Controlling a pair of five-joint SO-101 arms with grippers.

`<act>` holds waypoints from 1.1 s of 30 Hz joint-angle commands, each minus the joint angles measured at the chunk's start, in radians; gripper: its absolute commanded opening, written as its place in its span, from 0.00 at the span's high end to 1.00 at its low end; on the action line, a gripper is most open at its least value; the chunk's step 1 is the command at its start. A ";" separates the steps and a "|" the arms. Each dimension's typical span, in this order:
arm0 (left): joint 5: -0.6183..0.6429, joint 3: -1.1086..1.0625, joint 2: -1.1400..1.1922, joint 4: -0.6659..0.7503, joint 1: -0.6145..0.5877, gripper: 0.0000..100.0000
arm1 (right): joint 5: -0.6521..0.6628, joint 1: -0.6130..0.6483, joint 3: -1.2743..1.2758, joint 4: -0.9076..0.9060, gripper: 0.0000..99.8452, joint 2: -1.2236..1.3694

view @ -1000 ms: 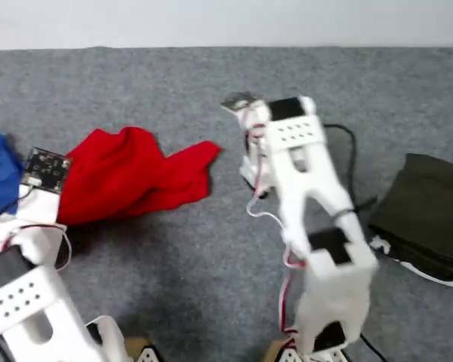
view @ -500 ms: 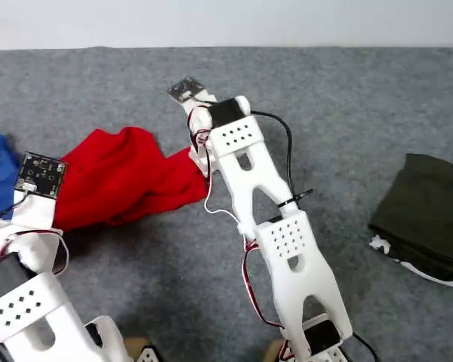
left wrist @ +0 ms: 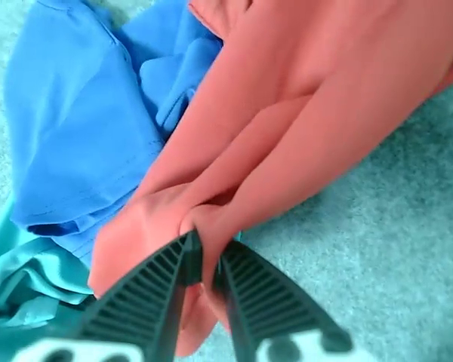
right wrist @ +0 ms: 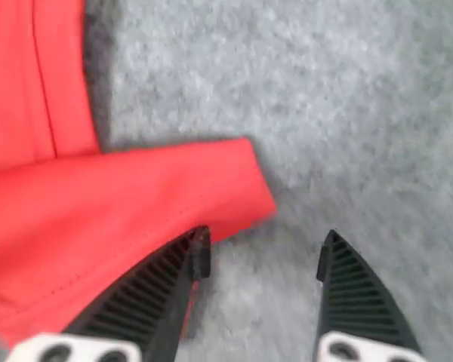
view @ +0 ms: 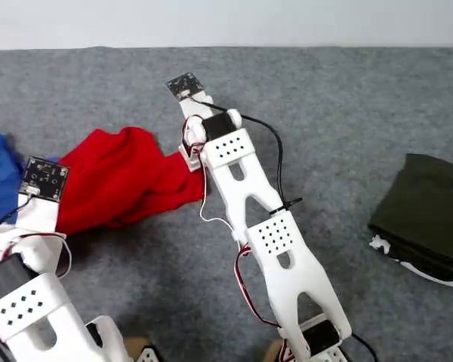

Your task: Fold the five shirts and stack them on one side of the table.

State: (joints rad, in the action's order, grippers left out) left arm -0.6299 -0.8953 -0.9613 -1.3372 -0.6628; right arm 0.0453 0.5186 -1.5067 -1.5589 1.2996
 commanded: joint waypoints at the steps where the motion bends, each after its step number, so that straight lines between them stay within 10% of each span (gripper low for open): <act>1: 0.008 0.002 -0.020 0.020 -0.005 1.00 | -0.011 0.001 -0.055 0.059 0.76 0.007; 12: 0.006 -0.053 -0.015 0.104 -0.005 1.00 | 0.157 0.008 -0.060 0.110 1.00 0.016; 33: 0.012 0.101 -0.023 0.069 -0.005 1.00 | 0.250 -0.054 -0.060 -0.191 0.99 -0.351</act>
State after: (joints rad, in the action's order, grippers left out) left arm -0.6299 -0.8569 -0.9613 -1.2543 -0.6628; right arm 0.2616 0.4803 -1.5083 -1.6740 1.0572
